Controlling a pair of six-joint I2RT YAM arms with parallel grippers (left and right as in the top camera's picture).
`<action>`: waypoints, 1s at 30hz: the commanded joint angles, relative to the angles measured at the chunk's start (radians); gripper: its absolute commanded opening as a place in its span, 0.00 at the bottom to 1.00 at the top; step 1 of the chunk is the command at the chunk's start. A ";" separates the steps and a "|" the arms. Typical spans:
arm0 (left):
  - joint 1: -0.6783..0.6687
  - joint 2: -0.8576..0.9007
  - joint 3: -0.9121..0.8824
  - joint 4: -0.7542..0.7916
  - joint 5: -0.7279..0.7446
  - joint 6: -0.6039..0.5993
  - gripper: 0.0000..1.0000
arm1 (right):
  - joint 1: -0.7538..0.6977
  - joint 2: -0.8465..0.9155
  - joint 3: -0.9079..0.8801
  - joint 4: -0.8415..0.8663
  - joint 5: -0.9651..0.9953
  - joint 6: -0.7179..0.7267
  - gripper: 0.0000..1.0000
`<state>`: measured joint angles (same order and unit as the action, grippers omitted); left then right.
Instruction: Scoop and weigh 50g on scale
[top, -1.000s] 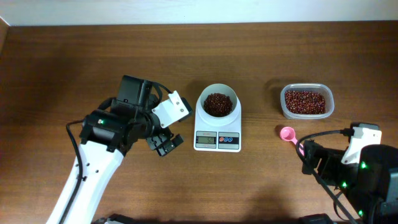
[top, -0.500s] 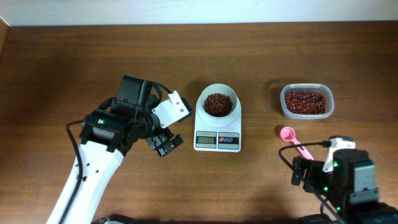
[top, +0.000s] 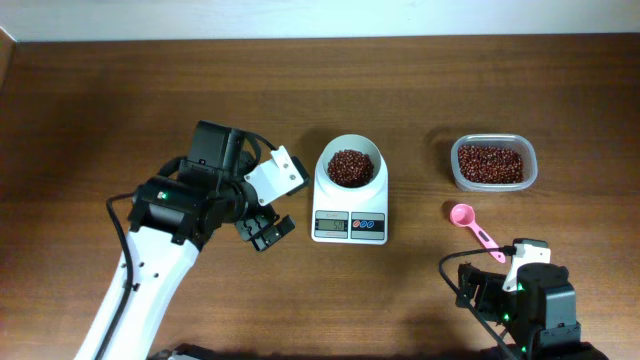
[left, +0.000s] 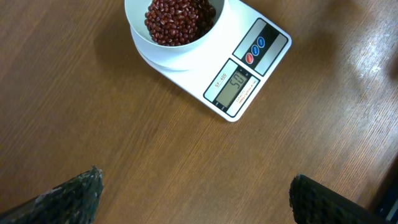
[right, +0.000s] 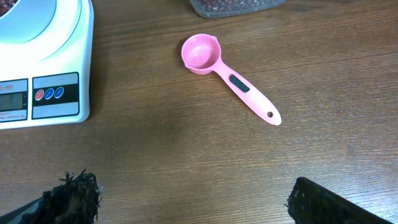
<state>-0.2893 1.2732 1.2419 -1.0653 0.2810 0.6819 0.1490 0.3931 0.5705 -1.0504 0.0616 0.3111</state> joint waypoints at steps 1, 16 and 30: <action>0.004 -0.010 0.015 0.001 0.011 0.016 0.99 | -0.006 -0.010 -0.006 0.000 -0.002 0.005 0.99; 0.004 -0.010 0.015 0.001 0.011 0.016 0.99 | -0.037 -0.132 -0.011 0.000 0.003 0.004 0.99; 0.004 -0.010 0.015 0.001 0.011 0.016 0.99 | -0.119 -0.273 -0.023 0.327 0.040 -0.019 0.99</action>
<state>-0.2893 1.2732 1.2419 -1.0657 0.2810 0.6819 0.0387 0.1326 0.5579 -0.7692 0.0883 0.3031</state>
